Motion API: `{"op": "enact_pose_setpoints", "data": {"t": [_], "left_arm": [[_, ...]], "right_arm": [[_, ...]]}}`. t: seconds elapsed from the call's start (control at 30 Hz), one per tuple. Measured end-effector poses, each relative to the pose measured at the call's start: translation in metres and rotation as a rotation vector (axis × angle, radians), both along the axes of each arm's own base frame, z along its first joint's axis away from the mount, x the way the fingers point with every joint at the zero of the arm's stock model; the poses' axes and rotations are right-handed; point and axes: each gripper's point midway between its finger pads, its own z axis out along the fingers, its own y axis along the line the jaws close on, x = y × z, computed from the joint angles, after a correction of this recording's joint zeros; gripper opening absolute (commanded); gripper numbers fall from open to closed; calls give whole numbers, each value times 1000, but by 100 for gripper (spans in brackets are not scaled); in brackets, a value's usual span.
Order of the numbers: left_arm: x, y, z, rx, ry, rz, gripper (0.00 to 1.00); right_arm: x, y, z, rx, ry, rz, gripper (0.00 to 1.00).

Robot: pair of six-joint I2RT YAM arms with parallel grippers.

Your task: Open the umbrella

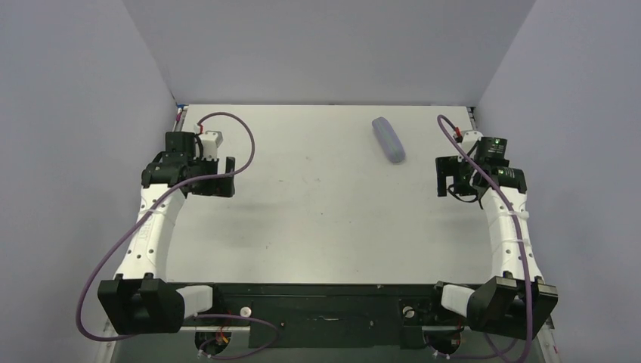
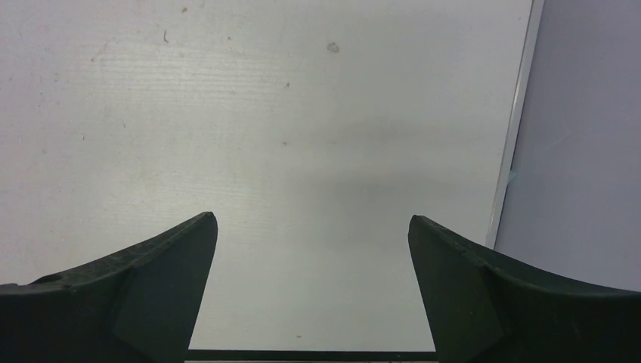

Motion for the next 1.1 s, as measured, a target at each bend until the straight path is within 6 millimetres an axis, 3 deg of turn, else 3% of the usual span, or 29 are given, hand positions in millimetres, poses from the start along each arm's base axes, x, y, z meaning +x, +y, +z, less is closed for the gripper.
{"op": "enact_pose_setpoints", "data": {"t": [0.3, 0.5, 0.67, 0.8, 0.93, 1.1], "left_arm": [[9, -7, 22, -56, -61, 29, 97], [12, -5, 38, -69, -133, 80, 97], [11, 5, 49, -32, -185, 130, 97], [9, 13, 54, 0, -206, 159, 97], [4, 17, 55, 25, -218, 167, 97], [3, 20, 52, 41, -211, 173, 97]], "right_arm": [[54, 7, 45, -95, -92, 53, 94], [124, 21, 60, -161, -128, 73, 91], [183, 54, 43, -192, -121, 127, 89], [218, 80, 24, -192, -105, 169, 87], [253, 92, 2, -182, -101, 173, 83], [273, 101, -36, -137, -58, 176, 76]]}}
